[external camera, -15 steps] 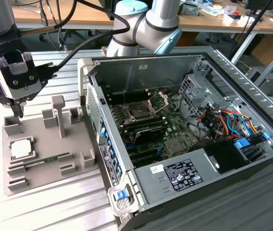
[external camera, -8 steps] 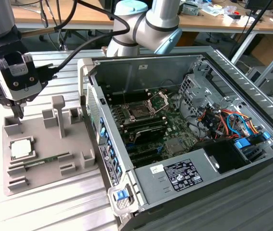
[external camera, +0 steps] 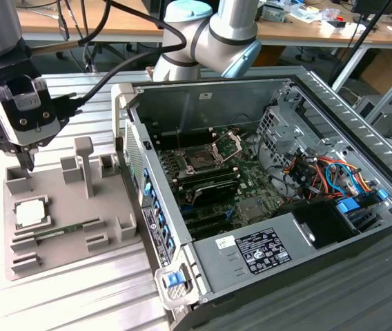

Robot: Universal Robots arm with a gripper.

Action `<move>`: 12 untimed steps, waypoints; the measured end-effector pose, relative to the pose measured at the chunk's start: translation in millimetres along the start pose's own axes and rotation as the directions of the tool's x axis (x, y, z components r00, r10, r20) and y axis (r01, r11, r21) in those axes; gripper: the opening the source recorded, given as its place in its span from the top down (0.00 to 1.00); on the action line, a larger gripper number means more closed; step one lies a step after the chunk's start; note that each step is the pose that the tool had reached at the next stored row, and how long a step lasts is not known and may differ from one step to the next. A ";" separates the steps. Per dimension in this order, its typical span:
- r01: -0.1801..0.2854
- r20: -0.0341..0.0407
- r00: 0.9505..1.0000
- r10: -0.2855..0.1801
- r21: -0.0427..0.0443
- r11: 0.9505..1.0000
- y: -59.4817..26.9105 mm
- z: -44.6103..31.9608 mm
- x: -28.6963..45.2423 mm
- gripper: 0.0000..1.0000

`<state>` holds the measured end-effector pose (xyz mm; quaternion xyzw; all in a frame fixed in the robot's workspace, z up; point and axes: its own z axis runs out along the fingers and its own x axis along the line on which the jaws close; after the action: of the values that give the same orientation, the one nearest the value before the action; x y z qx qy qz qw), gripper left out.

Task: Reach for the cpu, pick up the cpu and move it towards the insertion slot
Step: 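Reach for the cpu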

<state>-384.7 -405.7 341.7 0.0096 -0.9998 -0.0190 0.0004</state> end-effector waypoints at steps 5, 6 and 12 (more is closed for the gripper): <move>0.000 0.000 1.000 0.000 0.000 1.000 -0.7 1.4 0.0 0.89; 0.000 0.000 1.000 0.000 0.000 1.000 -0.9 1.6 0.0 0.89; 0.000 0.000 1.000 0.000 0.000 1.000 -1.6 2.7 0.0 0.89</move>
<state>-384.7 -407.1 338.9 0.0096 -0.9998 -0.0190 0.0005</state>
